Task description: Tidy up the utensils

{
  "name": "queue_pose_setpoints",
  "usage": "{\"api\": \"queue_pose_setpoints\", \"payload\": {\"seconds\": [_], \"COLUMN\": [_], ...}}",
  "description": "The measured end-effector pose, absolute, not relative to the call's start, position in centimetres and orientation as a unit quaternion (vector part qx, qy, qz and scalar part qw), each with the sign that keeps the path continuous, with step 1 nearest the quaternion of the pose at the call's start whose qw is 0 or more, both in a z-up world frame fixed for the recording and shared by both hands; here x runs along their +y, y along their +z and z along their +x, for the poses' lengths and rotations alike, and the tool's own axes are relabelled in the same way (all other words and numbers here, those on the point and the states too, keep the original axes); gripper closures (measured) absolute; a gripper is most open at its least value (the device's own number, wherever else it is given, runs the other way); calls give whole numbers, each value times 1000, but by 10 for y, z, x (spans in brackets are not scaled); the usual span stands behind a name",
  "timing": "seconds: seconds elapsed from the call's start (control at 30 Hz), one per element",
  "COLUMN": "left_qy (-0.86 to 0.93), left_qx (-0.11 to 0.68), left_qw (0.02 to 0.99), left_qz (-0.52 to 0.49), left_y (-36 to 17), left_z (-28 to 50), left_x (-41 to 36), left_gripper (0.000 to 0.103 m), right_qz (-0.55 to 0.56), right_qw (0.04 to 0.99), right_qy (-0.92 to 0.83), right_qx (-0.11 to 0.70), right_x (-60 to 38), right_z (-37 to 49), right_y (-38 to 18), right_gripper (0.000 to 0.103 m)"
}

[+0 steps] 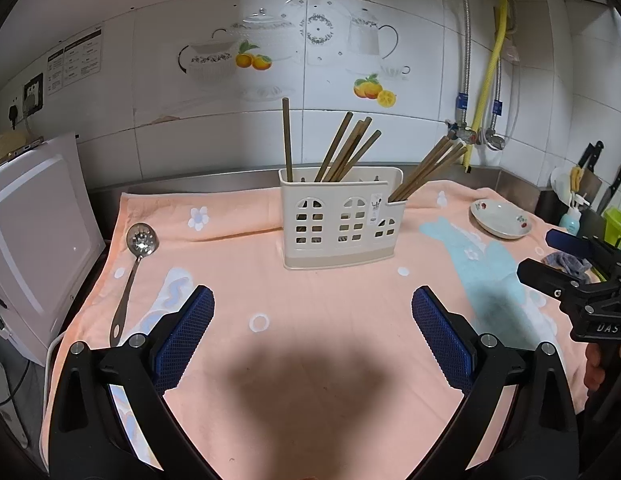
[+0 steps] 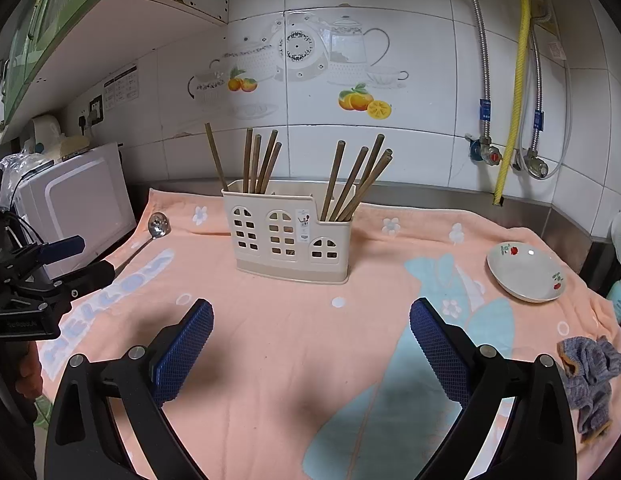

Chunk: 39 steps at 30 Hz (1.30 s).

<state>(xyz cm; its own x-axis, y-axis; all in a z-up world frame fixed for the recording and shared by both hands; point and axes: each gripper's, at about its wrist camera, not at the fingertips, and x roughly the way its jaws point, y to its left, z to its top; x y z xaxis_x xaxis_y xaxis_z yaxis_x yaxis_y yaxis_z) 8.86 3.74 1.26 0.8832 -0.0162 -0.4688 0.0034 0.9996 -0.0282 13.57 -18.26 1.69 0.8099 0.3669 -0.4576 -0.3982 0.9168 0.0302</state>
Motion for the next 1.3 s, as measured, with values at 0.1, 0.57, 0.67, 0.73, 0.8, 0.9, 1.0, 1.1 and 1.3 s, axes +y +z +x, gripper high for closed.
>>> {"api": "queue_pose_setpoints", "payload": {"seconds": [0.1,0.57,0.67,0.73,0.8,0.9,1.0,1.1,1.3], "left_qy": [-5,-3,-4,-5,-6,-7,-6,-6,-7], "left_qx": [243,248,247,247,248,249,250,251,255], "left_qw": [970,969,969,969,969,969,968,968,967], "left_qz": [-13,-8,-7,-7,-7,-7,-7,-7,-8], "left_y": [12,9,9,9,9,9,8,7,6], "left_z": [89,89,88,88,88,88,88,88,89], "left_x": [37,33,32,31,31,31,30,31,31], "left_gripper": [5,5,5,5,5,5,5,5,5], "right_qz": [-33,-33,-33,-33,-33,-32,-32,-32,-31], "right_qw": [951,950,950,950,950,950,949,949,949], "right_qy": [202,204,204,205,206,207,208,209,210], "right_qx": [234,232,232,233,232,233,234,233,234], "right_x": [-182,-182,-182,-182,-182,-182,-182,-182,-182], "right_z": [135,133,133,133,132,132,132,132,132], "right_y": [17,17,17,17,17,16,16,16,15], "right_gripper": [8,8,8,8,8,8,8,8,8]}}
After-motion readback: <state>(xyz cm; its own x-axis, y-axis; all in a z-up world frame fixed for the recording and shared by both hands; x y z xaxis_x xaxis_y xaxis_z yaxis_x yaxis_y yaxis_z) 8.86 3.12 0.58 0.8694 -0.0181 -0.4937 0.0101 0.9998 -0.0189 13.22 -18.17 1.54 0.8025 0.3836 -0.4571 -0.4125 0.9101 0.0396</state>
